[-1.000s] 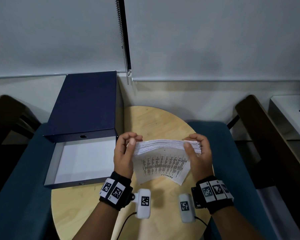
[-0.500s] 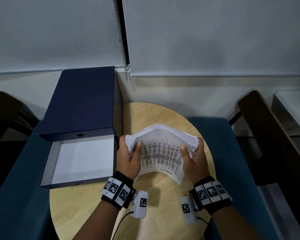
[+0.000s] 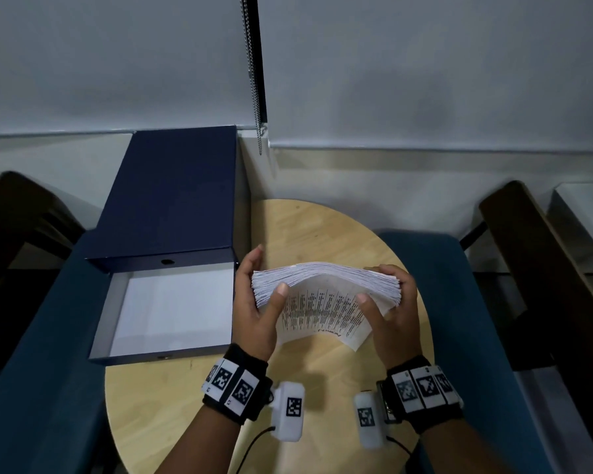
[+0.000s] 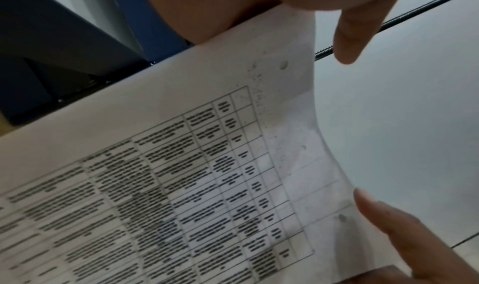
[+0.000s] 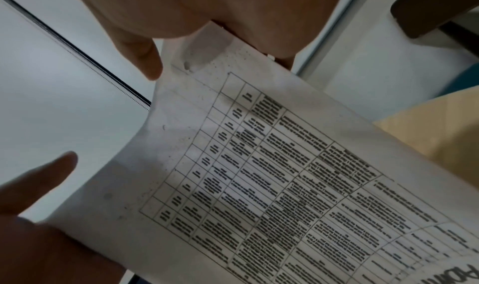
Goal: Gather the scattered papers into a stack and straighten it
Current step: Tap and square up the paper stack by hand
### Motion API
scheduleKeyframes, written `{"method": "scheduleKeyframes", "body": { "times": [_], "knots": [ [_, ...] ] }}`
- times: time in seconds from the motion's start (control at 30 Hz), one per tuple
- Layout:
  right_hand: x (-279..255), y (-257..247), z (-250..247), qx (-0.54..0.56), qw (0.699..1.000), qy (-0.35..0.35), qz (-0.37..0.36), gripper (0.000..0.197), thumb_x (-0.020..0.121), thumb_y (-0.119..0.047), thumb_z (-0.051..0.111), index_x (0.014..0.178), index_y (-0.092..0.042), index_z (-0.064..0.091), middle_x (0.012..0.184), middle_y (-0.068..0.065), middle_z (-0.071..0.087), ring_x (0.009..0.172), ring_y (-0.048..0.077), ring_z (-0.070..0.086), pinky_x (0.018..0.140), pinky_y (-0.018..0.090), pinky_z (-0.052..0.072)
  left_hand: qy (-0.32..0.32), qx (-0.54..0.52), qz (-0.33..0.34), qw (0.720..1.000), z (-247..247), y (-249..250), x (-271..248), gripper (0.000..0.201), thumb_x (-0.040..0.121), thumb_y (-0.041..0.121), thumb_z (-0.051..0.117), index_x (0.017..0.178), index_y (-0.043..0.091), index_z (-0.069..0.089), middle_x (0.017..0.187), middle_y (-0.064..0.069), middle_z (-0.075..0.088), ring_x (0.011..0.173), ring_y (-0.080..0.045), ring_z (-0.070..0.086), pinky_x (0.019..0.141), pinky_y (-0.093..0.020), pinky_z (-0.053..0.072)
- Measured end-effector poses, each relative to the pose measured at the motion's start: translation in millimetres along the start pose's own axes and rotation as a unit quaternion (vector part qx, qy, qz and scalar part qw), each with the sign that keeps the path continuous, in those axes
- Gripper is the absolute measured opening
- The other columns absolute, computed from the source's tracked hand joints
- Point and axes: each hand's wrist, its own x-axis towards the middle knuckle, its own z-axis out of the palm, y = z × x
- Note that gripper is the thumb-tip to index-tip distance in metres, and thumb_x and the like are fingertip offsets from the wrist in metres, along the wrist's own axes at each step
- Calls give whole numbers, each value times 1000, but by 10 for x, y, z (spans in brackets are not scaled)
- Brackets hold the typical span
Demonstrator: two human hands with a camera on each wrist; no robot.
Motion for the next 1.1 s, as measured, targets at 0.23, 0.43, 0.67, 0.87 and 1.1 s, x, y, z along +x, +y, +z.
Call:
{"method": "scheduleKeyframes", "body": {
  "times": [0.23, 0.43, 0.67, 0.87, 1.1],
  "knots": [
    [45, -8, -9, 38, 999, 16, 11, 41, 80, -42, 59, 117, -26, 52, 117, 4, 63, 107, 26, 62, 87, 45, 54, 59, -55, -35, 996, 27, 122, 141, 33, 100, 10, 44, 131, 15, 54, 133, -1, 61, 127, -9, 55, 111, -31, 41],
    [87, -41, 39, -7, 999, 46, 24, 28, 80, -49, 52, 100, -30, 58, 96, -9, 65, 87, 15, 64, 70, 36, 54, 70, -36, -32, 996, 64, 134, 185, 30, 102, 4, 40, 123, 12, 60, 117, 0, 70, 110, -12, 66, 98, -31, 50],
    [231, -68, 74, -36, 990, 112, 82, 21, 86, -36, 48, 80, -22, 63, 80, -7, 66, 81, 20, 64, 69, 41, 53, 84, -17, -36, 996, 37, 72, 246, 25, 99, 18, 42, 109, 15, 65, 99, -3, 76, 99, -26, 69, 97, -56, 48],
    [228, -122, 51, 23, 997, 56, 54, 22, 85, -36, 55, 99, -20, 60, 92, -11, 65, 82, 6, 63, 66, 30, 50, 15, -108, -17, 994, -18, 46, 212, 47, 89, 40, 55, 125, 10, 51, 123, -12, 65, 115, -29, 59, 105, -53, 43],
    [100, 126, -109, 35, 996, -65, 57, 70, 65, -18, 66, 119, -57, 44, 115, -16, 59, 107, 5, 60, 90, 29, 51, -131, -64, -10, 989, -188, -319, 167, 81, 60, 23, 76, 133, 11, 44, 132, 3, 55, 121, -17, 55, 99, -27, 45]
  ]
}}
